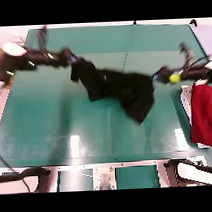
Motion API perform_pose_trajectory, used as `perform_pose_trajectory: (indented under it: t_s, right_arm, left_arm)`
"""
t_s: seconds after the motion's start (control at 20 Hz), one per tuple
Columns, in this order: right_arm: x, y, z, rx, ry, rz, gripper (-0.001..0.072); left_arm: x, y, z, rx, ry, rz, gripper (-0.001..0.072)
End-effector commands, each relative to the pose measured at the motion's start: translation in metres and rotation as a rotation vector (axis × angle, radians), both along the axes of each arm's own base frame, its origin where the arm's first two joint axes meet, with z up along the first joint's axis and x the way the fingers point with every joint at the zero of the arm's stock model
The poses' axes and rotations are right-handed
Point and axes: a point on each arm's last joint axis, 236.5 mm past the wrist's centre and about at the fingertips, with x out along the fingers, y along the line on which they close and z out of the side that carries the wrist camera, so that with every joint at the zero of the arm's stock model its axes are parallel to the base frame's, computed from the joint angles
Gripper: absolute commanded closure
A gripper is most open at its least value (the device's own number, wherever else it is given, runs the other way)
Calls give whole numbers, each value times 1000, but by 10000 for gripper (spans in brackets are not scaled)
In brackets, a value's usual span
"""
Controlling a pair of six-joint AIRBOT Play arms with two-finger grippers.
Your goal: Fold the shirts.
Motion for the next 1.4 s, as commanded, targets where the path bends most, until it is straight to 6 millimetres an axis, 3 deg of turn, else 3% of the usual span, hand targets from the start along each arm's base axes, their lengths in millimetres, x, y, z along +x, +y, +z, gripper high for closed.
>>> perform_pose_trajectory:
  t_s: [0.0,0.1,0.15,0.25,0.35,0.45,0.55,0.6,0.75,0.85,1.05,1.15,1.2,1.25,1.35]
  right_arm:
    - [-4,-16,149,-65,-306,-21,698]
    - [-26,-18,233,-127,-507,-45,698]
    - [-41,-15,265,-154,-590,-48,698]
    - [-76,-8,318,-213,-740,-61,698]
    - [-111,4,357,-252,-859,-60,698]
    - [-139,14,379,-275,-938,-60,697]
    - [-149,18,380,-291,-944,-52,697]
    - [-148,19,372,-288,-918,-36,697]
    - [-130,19,315,-227,-739,14,696]
    - [-112,26,246,-151,-551,62,696]
    - [-87,52,58,-7,-148,68,695]
    - [-77,47,-39,-7,2,-46,696]
    - [-73,39,-74,-29,47,-88,696]
    - [-68,31,-102,-49,88,-123,695]
    - [-49,17,-129,-71,129,-180,696]
  left_arm:
    - [-48,30,158,82,-370,42,681]
    - [-97,34,236,105,-575,59,681]
    - [-123,36,268,112,-665,67,681]
    - [-172,44,319,141,-827,110,681]
    - [-217,51,358,158,-959,152,681]
    - [-253,53,380,162,-1043,167,681]
    - [-257,53,373,186,-1028,157,681]
    - [-249,54,359,209,-976,150,681]
    - [-203,55,280,271,-730,107,680]
    - [-162,63,213,301,-572,121,680]
    - [-71,95,62,360,-378,258,680]
    - [-33,106,-18,382,-249,299,680]
    - [-14,107,-58,381,-171,305,680]
    - [5,107,-96,378,-112,305,680]
    - [36,94,-149,328,-25,271,680]
